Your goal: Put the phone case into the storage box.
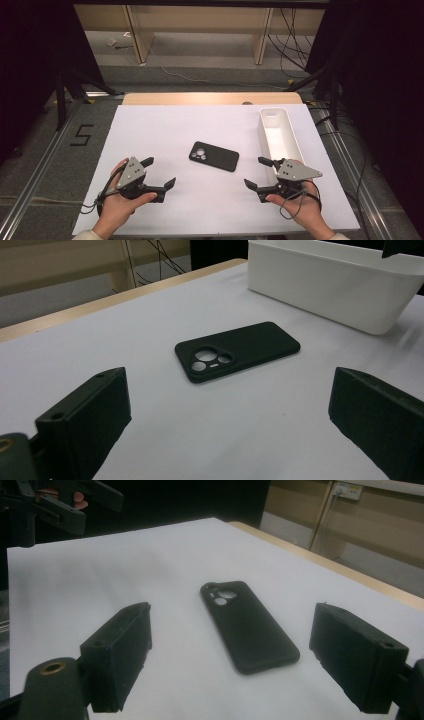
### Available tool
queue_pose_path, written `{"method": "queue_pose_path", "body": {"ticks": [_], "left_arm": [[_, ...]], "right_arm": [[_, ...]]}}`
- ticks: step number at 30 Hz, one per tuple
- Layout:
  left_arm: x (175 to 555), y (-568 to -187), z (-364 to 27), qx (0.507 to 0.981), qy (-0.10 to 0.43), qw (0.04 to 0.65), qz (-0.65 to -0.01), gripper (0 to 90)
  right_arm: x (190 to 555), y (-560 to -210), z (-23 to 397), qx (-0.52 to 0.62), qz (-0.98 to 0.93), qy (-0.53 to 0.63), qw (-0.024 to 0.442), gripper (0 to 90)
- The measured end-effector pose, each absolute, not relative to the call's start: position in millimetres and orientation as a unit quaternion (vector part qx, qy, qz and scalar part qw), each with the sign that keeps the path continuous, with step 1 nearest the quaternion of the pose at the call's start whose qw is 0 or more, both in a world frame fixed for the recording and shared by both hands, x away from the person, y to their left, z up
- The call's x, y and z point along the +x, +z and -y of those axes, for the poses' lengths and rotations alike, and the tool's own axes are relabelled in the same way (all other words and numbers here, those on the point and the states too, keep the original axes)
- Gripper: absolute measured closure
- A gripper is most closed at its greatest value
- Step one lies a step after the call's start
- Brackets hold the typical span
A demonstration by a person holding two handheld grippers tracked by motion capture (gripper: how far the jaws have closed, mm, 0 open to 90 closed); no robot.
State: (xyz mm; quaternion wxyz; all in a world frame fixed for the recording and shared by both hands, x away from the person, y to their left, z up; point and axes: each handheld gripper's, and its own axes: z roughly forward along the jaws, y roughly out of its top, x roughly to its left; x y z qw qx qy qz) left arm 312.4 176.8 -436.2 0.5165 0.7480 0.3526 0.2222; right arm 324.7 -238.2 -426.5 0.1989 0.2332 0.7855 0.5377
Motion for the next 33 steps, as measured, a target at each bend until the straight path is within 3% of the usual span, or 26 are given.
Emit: {"method": "queue_pose_path", "body": {"ticks": [21,25,26,28,30,33], "left_arm": [[312.8,-436.7,-177.0,0.747,0.224,0.516,-0.354,3.8],[313.1,-436.8,-176.8,0.747,0.223,0.516,-0.354,4.1],[313.1,-436.8,-176.7,0.747,0.224,0.516,-0.354,4.3],[313.2,-436.9,-176.3,0.748,0.223,0.516,-0.354,4.3],[313.5,-437.0,-175.9,0.748,0.223,0.516,-0.353,4.4],[314.1,-437.7,-175.5,0.749,0.222,0.515,-0.352,4.4]], "right_arm": [[326.5,-427.6,235.0,0.238,-0.787,0.532,0.203,21.7],[327.5,-426.9,233.5,0.242,-0.788,0.526,0.208,31.9],[328.2,-425.5,231.6,0.244,-0.790,0.522,0.209,46.7],[329.0,-424.7,230.2,0.247,-0.792,0.517,0.212,51.7],[333.9,-421.2,222.8,0.249,-0.801,0.501,0.212,69.6],[338.3,-418.8,215.0,0.253,-0.809,0.485,0.217,77.2]]}}
